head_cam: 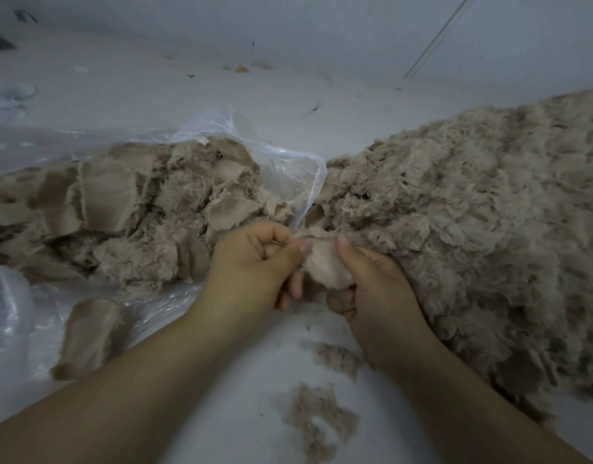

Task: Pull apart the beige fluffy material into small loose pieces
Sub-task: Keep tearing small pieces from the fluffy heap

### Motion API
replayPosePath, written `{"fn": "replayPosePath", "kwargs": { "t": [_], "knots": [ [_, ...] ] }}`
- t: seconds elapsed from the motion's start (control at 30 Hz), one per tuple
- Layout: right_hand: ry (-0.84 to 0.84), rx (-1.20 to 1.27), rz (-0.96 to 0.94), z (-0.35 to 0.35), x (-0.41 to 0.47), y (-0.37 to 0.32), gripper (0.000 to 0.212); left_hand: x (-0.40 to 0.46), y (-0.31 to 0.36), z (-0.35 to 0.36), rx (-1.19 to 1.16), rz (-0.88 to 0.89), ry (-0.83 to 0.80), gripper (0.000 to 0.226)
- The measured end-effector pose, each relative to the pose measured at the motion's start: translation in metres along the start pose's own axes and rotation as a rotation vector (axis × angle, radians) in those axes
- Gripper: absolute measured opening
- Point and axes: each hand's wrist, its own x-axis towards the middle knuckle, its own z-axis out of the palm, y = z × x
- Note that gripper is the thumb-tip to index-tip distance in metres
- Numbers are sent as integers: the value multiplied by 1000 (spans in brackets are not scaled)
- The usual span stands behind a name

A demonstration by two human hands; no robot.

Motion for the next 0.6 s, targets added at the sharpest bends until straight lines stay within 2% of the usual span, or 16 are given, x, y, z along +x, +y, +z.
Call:
{"fn": "replayPosePath", "kwargs": {
  "t": [0.13,0.2,0.23,0.27,0.33,0.4,0.47,0.53,0.6],
  "knots": [
    [36,-21,17,3,2,-1,48,16,12,-13,-392,72,342,14],
    [34,-30,17,3,1,-1,49,19,12,-16,-518,85,378,24],
    [35,-31,19,3,1,-1,48,18,10,-14,-483,90,346,23],
    [39,-30,22,3,1,-1,48,15,6,-13,-370,101,277,19],
    [48,-25,31,2,2,-1,48,11,-3,-9,3,177,125,15],
    [47,-10,32,2,2,-1,45,10,-10,-5,422,365,24,18],
    [31,27,27,2,3,0,44,12,-14,0,743,486,-12,35],
    [19,62,37,2,3,0,44,14,-17,5,838,469,-35,57],
    [5,81,54,1,3,0,45,15,-16,11,848,429,-54,58]
  ]
}}
